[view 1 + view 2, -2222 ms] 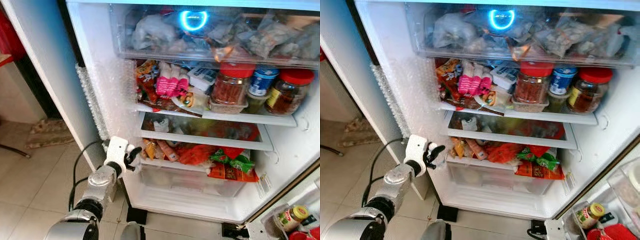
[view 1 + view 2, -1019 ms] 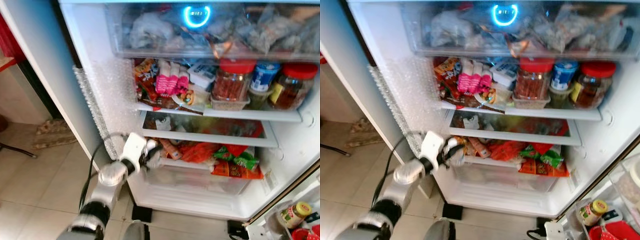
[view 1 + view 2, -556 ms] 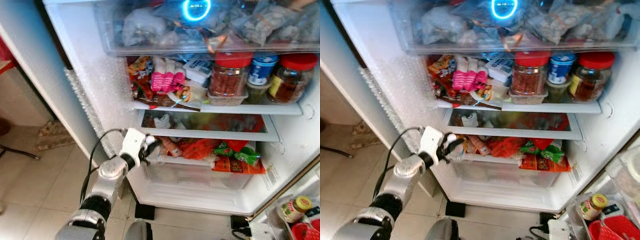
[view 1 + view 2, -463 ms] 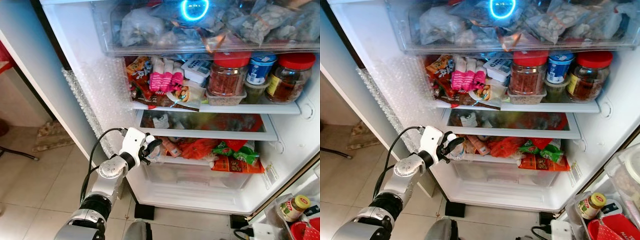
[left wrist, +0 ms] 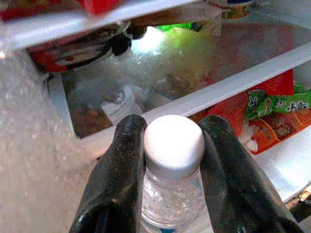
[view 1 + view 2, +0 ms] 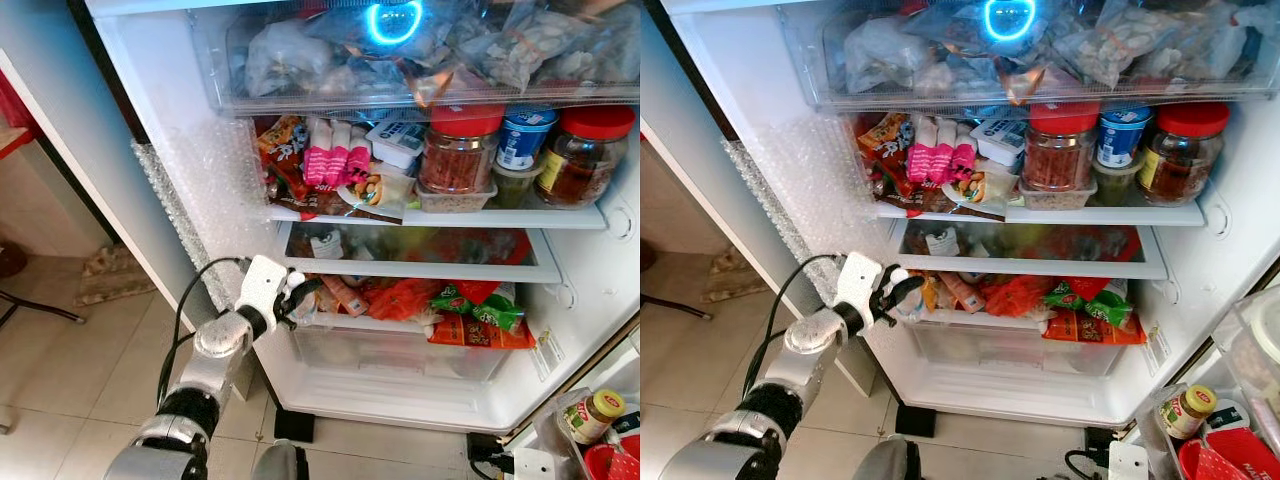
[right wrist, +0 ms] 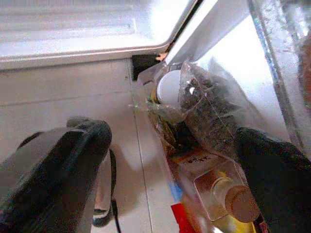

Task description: Restocking fridge

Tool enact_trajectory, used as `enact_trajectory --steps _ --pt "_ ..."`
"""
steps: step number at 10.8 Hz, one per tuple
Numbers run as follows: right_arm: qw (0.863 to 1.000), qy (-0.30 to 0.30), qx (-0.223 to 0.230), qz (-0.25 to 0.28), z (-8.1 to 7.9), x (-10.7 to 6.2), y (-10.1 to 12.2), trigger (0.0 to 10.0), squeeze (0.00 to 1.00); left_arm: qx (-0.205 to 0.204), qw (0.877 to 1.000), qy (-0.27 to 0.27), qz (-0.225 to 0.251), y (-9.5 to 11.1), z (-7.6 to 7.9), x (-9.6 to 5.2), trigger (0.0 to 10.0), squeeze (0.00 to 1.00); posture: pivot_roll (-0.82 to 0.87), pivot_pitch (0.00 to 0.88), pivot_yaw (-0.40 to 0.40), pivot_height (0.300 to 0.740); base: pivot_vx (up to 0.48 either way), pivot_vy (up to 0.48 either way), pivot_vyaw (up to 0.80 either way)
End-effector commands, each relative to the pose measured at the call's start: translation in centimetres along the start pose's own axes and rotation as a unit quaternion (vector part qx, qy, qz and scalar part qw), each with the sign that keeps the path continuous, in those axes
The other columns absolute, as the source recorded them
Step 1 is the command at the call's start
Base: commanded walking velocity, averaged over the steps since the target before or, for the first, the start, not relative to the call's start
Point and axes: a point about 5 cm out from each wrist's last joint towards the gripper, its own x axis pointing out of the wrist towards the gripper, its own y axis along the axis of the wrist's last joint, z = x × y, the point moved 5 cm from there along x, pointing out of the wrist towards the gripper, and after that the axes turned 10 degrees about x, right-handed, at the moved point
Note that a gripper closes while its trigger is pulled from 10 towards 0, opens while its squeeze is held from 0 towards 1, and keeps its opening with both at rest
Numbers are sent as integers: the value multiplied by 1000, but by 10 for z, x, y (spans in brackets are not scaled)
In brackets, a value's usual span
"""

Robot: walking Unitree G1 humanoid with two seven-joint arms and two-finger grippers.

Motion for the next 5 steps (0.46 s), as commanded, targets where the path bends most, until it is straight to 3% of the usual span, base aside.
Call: enact_trajectory --steps 1,5 --pt "1000 -12 13 9 4 0 2 10000 0 4 1000 -7 -11 -3 1 1 10000 0 -1 0 108 649 0 0 0" --pt "999 -28 14 22 8 0 5 10000 0 5 1000 2 -12 -3 -4 0 10000 0 14 0 93 649 0 0 0"
